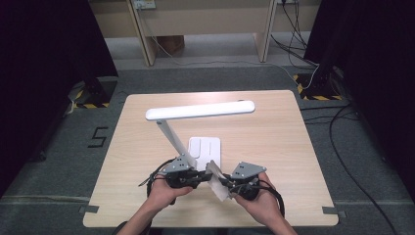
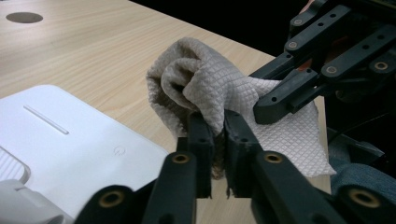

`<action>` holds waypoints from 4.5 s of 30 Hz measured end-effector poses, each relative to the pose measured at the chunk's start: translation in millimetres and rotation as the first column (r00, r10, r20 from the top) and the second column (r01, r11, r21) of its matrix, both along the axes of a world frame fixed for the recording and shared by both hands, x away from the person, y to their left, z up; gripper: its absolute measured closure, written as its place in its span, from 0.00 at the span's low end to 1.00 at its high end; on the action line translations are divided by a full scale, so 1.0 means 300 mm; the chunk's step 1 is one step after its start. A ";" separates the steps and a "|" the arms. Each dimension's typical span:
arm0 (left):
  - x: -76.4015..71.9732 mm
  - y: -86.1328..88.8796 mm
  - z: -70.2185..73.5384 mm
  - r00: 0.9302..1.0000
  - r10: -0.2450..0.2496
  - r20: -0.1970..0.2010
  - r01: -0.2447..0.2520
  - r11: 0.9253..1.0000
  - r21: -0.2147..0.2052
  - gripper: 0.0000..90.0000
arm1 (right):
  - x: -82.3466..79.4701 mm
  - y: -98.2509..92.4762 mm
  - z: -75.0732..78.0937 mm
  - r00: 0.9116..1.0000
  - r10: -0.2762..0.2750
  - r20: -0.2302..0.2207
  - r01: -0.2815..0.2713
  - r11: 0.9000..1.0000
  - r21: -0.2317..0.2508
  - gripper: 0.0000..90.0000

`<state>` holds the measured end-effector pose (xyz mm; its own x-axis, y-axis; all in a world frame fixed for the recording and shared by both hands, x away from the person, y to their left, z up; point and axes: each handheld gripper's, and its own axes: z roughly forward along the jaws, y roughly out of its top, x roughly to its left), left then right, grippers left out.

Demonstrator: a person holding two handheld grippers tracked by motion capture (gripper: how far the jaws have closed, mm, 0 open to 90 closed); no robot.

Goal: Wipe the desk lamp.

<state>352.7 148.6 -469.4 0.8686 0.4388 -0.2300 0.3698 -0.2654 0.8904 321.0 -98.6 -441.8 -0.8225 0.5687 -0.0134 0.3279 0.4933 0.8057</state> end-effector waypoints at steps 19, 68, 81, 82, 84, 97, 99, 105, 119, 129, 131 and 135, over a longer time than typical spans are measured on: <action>0.011 -0.017 -0.012 0.999 -0.027 0.025 0.025 0.998 0.050 0.67 | -0.004 0.004 0.003 1.000 0.010 0.011 -0.010 1.000 0.006 0.90; -0.039 0.011 0.041 0.990 0.039 0.136 -0.050 0.996 0.077 0.98 | 0.008 0.051 -0.010 1.000 0.027 -0.003 -0.026 0.998 0.061 0.71; -0.046 0.009 0.053 0.990 0.037 0.137 -0.045 0.998 0.054 0.97 | 0.009 0.061 -0.026 0.999 0.037 0.026 -0.038 0.999 0.017 0.88; -0.045 0.010 0.056 0.990 0.035 0.136 -0.043 0.998 0.051 0.97 | 0.010 0.058 -0.023 0.999 0.041 0.032 -0.042 0.999 0.016 0.90; -0.042 0.013 0.060 0.992 0.025 0.121 -0.031 0.998 0.046 0.95 | 0.010 0.055 -0.018 0.999 0.044 0.032 -0.045 0.999 0.020 0.92; -0.033 0.044 0.108 0.984 0.011 0.178 -0.027 0.996 0.084 0.44 | 0.005 0.057 -0.020 0.996 0.088 0.032 -0.087 0.996 -0.008 0.93; -0.031 0.048 0.116 0.983 0.003 0.182 -0.019 0.996 0.084 0.42 | 0.002 0.056 -0.021 0.996 0.083 0.017 -0.083 0.996 -0.015 0.93; -0.022 0.044 0.126 0.984 -0.044 0.171 0.025 0.993 0.112 0.36 | 0.005 0.058 -0.021 0.995 0.097 0.029 -0.096 0.995 -0.026 0.93; 0.025 0.028 0.069 0.981 -0.162 0.103 0.153 0.984 0.091 0.47 | -0.003 0.062 -0.021 0.990 0.132 0.052 -0.130 0.990 -0.047 0.93; 0.016 0.034 0.074 0.973 -0.195 0.127 0.187 0.980 0.068 0.73 | -0.005 0.063 -0.019 0.989 0.138 0.061 -0.135 0.990 -0.044 0.93; 0.012 0.034 0.076 0.970 -0.199 0.137 0.192 0.979 0.068 0.78 | -0.004 0.063 -0.018 0.988 0.140 0.070 -0.137 0.990 -0.040 0.93; 0.006 0.038 0.083 0.973 -0.180 0.144 0.173 0.983 0.061 0.85 | -0.005 0.063 -0.014 0.987 0.139 0.076 -0.137 0.990 -0.035 0.93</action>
